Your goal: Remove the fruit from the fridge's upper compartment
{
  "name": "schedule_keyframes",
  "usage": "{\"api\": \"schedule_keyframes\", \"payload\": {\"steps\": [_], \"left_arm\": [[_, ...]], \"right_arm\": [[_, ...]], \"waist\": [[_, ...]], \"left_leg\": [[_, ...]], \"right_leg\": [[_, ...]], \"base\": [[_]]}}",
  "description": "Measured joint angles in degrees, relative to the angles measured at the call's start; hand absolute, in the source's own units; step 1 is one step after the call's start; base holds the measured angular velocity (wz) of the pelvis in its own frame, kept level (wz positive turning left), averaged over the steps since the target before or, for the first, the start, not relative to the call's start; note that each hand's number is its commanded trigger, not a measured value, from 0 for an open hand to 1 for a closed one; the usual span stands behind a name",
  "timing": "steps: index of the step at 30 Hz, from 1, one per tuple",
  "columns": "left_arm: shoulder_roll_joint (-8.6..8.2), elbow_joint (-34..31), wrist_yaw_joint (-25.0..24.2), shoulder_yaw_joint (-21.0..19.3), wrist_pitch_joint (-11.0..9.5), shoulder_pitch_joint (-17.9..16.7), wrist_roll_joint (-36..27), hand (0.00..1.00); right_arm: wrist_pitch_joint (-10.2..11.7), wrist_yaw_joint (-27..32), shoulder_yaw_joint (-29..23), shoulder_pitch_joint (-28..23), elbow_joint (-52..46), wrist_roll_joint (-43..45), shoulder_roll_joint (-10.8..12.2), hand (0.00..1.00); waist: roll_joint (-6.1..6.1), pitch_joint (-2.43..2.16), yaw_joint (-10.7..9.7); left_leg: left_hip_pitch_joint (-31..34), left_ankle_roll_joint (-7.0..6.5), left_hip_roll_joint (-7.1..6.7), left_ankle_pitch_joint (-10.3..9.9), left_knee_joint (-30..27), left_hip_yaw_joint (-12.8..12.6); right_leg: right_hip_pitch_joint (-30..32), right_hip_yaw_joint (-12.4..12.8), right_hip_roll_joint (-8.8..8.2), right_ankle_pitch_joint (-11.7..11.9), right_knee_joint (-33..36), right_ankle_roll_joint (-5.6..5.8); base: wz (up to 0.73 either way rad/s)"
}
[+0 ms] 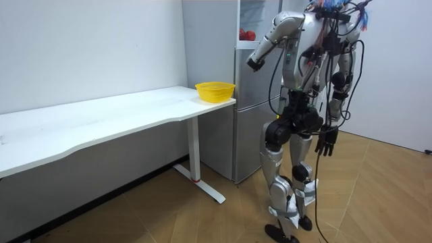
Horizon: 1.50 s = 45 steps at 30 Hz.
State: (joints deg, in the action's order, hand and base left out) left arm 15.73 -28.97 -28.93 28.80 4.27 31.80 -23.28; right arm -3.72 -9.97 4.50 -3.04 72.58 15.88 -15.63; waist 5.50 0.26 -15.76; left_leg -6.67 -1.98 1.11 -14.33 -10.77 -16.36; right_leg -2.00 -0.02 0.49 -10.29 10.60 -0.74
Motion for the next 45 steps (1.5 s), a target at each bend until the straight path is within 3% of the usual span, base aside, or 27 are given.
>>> {"api": "schedule_keyframes", "payload": {"steps": [8,14,21,24,33,45], "left_arm": [[-2.25,-0.1,1.3,1.0,0.0,2.6,0.5,0.00],[-2.69,-0.1,2.3,2.6,0.0,2.9,0.5,0.00],[-3.70,0.0,2.4,3.0,0.0,2.9,0.5,0.00],[-4.22,0.9,2.8,3.4,0.0,3.0,0.5,0.00],[-8.16,5.1,5.8,6.0,0.5,6.8,0.5,0.00],[-10.06,6.6,7.0,6.0,0.5,8.7,0.6,0.00]], "right_arm": [[0.0,1.9,0.0,0.0,0.2,-0.4,-0.3,0.00],[0.0,1.9,0.0,0.0,0.3,-0.1,-0.4,0.00],[0.0,1.6,0.0,0.3,0.4,0.2,-0.4,0.00],[-0.1,1.5,0.0,0.6,0.4,0.2,-0.4,0.00],[-0.1,1.7,0.0,2.9,1.8,0.2,-0.4,0.00],[-0.1,2.4,0.0,2.9,1.6,0.2,-0.4,0.00]], "waist": [[0.16,-0.10,-0.4],[0.69,-0.34,-1.5],[1.00,-0.31,-2.8],[1.01,-0.30,-3.6],[1.09,-0.20,-5.3],[1.10,0.19,-6.3]], "left_leg": [[0.2,0.00,-0.02,0.0,-0.1,-0.1],[0.1,0.00,0.05,0.0,-0.1,-0.8],[0.1,0.01,0.16,0.0,-0.1,-0.8],[0.1,0.01,0.18,0.0,-0.1,-0.8],[0.0,0.02,0.23,0.0,-0.1,-1.0],[0.1,0.02,0.31,0.0,0.0,-1.4]], "right_leg": [[0.5,0.3,0.12,0.0,0.0,0.00],[0.6,0.0,0.12,0.0,0.0,-0.02],[0.7,0.1,0.22,0.0,0.0,-0.03],[0.5,0.4,0.26,0.0,0.0,-0.06],[0.7,1.5,0.53,0.1,-0.2,-0.11],[0.9,2.6,0.67,0.2,-0.8,-0.34]], "base": [[0.00],[-0.01],[-0.02],[0.00],[-0.03],[-0.07]]}}
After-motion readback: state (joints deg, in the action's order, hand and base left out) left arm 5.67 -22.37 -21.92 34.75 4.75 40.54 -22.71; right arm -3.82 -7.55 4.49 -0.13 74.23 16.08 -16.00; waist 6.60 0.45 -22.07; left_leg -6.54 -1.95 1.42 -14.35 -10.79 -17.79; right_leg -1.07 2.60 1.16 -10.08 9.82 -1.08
